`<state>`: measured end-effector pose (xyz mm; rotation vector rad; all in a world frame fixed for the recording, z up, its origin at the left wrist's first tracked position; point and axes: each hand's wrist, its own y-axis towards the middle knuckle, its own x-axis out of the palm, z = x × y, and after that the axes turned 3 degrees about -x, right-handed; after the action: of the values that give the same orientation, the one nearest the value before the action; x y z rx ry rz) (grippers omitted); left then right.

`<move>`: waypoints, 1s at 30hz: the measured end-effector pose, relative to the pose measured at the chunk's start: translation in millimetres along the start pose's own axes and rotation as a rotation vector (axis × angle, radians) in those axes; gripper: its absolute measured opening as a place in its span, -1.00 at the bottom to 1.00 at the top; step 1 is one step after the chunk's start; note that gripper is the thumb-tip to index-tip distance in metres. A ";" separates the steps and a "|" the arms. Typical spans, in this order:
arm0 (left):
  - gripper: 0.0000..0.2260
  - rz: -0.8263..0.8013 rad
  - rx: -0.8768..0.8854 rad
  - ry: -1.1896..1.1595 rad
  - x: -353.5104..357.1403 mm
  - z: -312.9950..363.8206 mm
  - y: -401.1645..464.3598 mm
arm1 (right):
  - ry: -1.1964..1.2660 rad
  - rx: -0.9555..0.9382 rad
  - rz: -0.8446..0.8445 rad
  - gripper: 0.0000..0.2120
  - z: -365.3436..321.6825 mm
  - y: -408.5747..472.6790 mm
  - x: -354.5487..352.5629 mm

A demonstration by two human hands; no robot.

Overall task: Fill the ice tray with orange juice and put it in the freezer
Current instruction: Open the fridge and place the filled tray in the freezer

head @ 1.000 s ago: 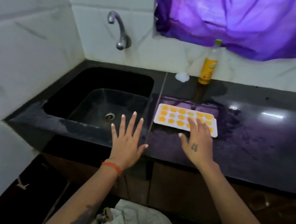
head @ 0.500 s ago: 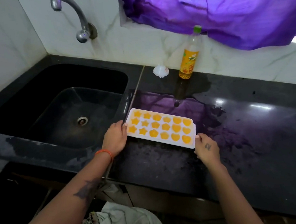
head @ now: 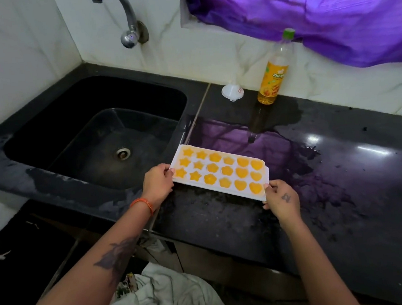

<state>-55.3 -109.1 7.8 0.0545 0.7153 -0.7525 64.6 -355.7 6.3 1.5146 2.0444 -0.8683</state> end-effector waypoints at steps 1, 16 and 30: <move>-0.78 0.013 -0.010 -0.006 -3.9 -4.0 -3.3 | 0.005 -0.014 -0.011 -0.72 -2.0 -1.4 2.2; -0.79 0.359 -0.168 -0.161 -124.0 -93.3 -102.9 | 0.086 -0.332 -0.225 -0.75 -77.8 -68.5 73.7; -0.78 0.737 -0.434 -0.274 -247.1 -238.8 -318.7 | 0.031 -0.665 -0.598 -0.75 -135.8 -258.1 198.3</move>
<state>-522.6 -125.7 40.2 -0.1712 0.5252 0.1084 -239.0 -176.9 23.7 0.5730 2.5011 -0.2740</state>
